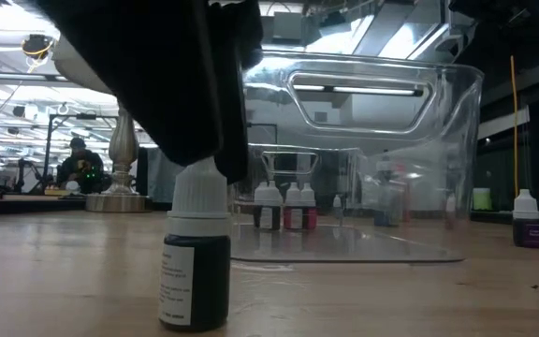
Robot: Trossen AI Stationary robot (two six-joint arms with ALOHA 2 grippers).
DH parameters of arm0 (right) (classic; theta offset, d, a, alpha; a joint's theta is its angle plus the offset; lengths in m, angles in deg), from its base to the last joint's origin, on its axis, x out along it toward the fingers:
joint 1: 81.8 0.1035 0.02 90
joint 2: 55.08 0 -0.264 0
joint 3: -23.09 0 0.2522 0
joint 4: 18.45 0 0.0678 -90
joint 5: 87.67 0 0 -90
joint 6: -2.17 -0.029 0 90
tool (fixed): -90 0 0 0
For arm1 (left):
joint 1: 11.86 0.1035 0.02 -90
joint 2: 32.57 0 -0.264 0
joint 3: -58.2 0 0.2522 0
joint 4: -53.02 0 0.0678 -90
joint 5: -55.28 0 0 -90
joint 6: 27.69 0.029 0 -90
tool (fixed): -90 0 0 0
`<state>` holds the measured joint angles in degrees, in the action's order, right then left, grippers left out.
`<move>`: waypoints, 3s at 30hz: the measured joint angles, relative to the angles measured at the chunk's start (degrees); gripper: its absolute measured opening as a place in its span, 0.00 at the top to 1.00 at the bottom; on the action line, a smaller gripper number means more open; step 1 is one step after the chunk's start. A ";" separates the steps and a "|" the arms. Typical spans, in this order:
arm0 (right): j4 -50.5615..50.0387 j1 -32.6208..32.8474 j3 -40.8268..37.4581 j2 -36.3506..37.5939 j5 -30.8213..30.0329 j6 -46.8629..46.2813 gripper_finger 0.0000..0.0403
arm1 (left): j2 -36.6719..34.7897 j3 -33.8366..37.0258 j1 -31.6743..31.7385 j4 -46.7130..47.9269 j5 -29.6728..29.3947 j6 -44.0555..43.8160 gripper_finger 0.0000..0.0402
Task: Pick & Place food coloring
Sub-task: Put the left small brown food coloring bottle into the transparent container
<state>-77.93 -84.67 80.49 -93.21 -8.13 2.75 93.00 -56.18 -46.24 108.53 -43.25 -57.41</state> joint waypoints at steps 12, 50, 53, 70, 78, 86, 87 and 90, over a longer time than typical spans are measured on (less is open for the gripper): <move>-0.06 0.00 0.00 0.02 0.00 1.40 0.93 | 0.09 -4.24 0.01 8.00 -4.21 -1.10 0.54; -0.04 0.00 0.00 0.02 -0.02 1.19 0.93 | 5.22 -9.64 -2.85 10.54 -9.40 1.98 0.54; -0.04 0.00 0.00 0.02 -0.02 1.37 0.93 | 5.43 -9.62 -2.77 10.48 -9.40 1.99 0.54; -0.21 -0.01 0.00 0.01 -0.02 1.42 0.93 | 6.75 -9.49 -2.64 9.86 -8.51 1.91 0.56; -0.26 -0.02 0.00 0.02 -0.02 1.43 0.93 | 6.75 -9.49 -2.55 9.88 -8.42 1.78 0.73; -0.28 -0.02 0.00 0.00 -0.02 1.67 0.93 | 6.71 -9.60 -1.94 9.66 -6.88 1.15 0.85; -0.28 -0.02 0.00 0.00 -0.02 1.92 0.93 | 6.71 -9.60 -1.90 9.66 -6.86 0.56 0.85; -0.28 -0.01 0.00 0.01 -0.02 2.80 0.93 | 6.56 -10.31 -1.89 10.23 -6.80 -0.66 0.85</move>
<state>-78.21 -84.69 80.49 -93.20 -8.15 5.55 99.56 -66.49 -48.13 118.76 -50.05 -58.07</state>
